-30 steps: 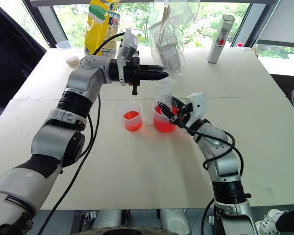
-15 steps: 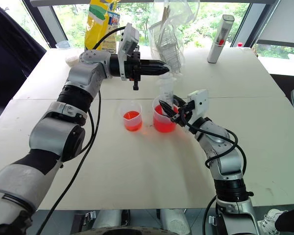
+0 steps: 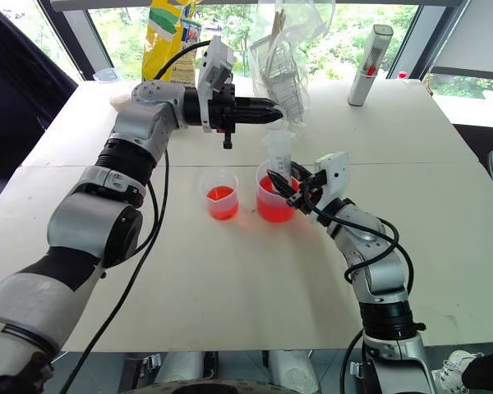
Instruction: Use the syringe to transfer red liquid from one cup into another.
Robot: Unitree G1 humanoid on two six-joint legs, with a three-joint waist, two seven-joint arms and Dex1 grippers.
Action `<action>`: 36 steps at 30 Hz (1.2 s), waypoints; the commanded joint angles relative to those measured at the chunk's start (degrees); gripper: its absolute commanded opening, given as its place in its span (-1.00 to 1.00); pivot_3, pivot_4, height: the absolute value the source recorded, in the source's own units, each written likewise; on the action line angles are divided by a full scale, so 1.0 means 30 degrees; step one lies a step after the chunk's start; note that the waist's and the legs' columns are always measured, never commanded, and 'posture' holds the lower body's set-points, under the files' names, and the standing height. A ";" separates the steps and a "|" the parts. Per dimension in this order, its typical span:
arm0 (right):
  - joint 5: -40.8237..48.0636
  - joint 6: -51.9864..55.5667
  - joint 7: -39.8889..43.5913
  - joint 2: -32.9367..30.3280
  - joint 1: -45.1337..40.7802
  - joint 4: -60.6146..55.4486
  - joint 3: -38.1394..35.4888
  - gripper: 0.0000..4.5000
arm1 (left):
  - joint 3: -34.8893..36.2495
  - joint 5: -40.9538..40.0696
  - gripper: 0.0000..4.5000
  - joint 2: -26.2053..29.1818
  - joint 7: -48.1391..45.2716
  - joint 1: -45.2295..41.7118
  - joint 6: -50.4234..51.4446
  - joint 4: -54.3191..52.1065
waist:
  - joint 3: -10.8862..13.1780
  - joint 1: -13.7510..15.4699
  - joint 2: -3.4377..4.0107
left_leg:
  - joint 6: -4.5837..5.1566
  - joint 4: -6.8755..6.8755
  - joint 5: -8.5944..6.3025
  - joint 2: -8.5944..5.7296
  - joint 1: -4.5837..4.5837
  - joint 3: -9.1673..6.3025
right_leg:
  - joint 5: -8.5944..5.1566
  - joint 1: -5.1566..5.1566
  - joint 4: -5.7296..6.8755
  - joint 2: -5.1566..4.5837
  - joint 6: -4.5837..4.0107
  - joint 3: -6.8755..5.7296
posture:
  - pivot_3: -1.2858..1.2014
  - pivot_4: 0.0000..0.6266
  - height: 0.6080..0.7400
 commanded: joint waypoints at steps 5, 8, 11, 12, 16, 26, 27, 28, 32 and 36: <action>-0.0046 0.0531 0.0894 -0.0252 0.0872 -0.0512 0.1376 -0.41 | 0.2145 -0.0621 -0.95 0.0811 0.1953 -0.2166 -0.1433 -0.0556 | 0.0000 -0.0001 0.0000 | 0.0000 0.0000 0.0000 0.0000 0.0000 0.0001 | 0.0000 0.0000 0.0002 0.0000 0.0000 -0.0001 | 0.03 -0.52 0.98; -0.0025 0.0524 0.0897 -0.0269 0.0844 -0.0538 0.1327 -0.41 | 0.2133 -0.0624 -0.95 0.0802 0.1959 -0.2216 -0.1470 -0.0493 | 0.0000 0.0002 0.0000 | 0.0000 0.0001 0.0000 0.0000 0.0000 0.0001 | 0.0000 0.0000 0.0002 0.0000 0.0000 -0.0001 | 0.03 -0.52 0.98; -0.0014 0.0500 0.0855 -0.0239 0.0748 -0.0546 0.1281 -0.41 | 0.2117 -0.0635 -0.95 0.0771 0.1932 -0.2161 -0.1433 -0.0519 | 0.0000 0.0000 0.0000 | 0.0000 0.0001 0.0000 0.0000 0.0000 0.0000 | 0.0000 0.0000 0.0003 0.0000 0.0000 -0.0001 | 0.03 -0.52 0.98; -0.0027 0.0456 0.0851 -0.0232 0.0716 -0.0536 0.1270 -0.41 | 0.2131 -0.0652 -0.95 0.0763 0.1937 -0.2158 -0.1407 -0.0511 | 0.0000 0.0000 0.0000 | 0.0000 0.0002 0.0000 0.0000 0.0000 0.0001 | 0.0000 0.0000 0.0003 0.0000 0.0000 0.0000 | 0.03 -0.52 0.98; 0.0028 0.0368 0.0815 -0.0202 0.0535 -0.0575 0.1138 -0.41 | 0.2161 -0.0709 -0.95 0.0763 0.1888 -0.2087 -0.1220 -0.0576 | 0.0000 -0.0001 0.0000 | 0.0000 0.0004 0.0000 0.0000 0.0000 0.0001 | 0.0000 0.0000 0.0005 0.0000 0.0000 -0.0001 | 0.03 -0.52 0.98; -0.0024 0.0115 0.0395 -0.0299 -0.0799 -0.0338 0.0391 -0.41 | 0.2194 -0.0642 0.99 0.1202 0.1501 -0.0583 -0.0119 -0.2105 | 0.0000 -0.0001 0.0000 | 0.0000 0.0009 0.0000 0.0003 0.0003 -0.0004 | 0.0000 0.0000 0.0015 0.0000 0.0001 0.0001 | 0.03 -0.52 0.98; -0.0003 0.0158 0.0401 -0.0317 -0.0870 -0.0336 0.0348 -0.41 | 0.2373 -0.0717 0.99 0.1349 0.1667 -0.0534 0.0069 -0.2203 | -0.0001 0.0009 0.0001 | 0.0000 0.0009 0.0001 0.0004 0.0003 -0.0003 | 0.0001 0.0000 0.0016 0.0000 0.0000 -0.0002 | 0.03 -0.52 0.98; 0.0018 0.0201 0.0411 -0.0336 -0.0935 -0.0334 0.0305 -0.41 | 0.2659 -0.0902 0.99 0.1569 0.1827 -0.0524 0.0412 -0.2289 | -0.0001 0.0013 0.0001 | -0.0001 0.0009 0.0001 0.0004 0.0003 -0.0002 | 0.0001 0.0001 0.0019 0.0000 0.0000 -0.0003 | 0.03 -0.52 0.98; 0.0041 0.0259 0.0474 -0.0370 -0.1036 -0.0251 0.0220 -0.41 | 0.3695 -0.1656 0.99 0.2770 0.1957 -0.0341 0.2059 -0.3025 | 0.0000 -0.0035 0.0001 | -0.0001 0.0016 0.0001 0.0007 0.0003 -0.0004 | 0.0001 0.0002 0.0021 -0.0004 0.0001 -0.0001 | 0.03 -0.52 0.98; 0.0082 0.0246 0.0531 -0.0373 -0.1125 -0.0067 0.0192 -0.41 | 0.4182 -0.2353 0.99 0.4166 0.1182 0.0324 0.3967 -0.4262 | 0.0000 -0.0046 0.0002 | -0.0002 0.0013 0.0002 0.0013 0.0006 -0.0009 | 0.0001 -0.0001 0.0030 0.0003 0.0000 -0.0006 | 0.03 -0.52 0.98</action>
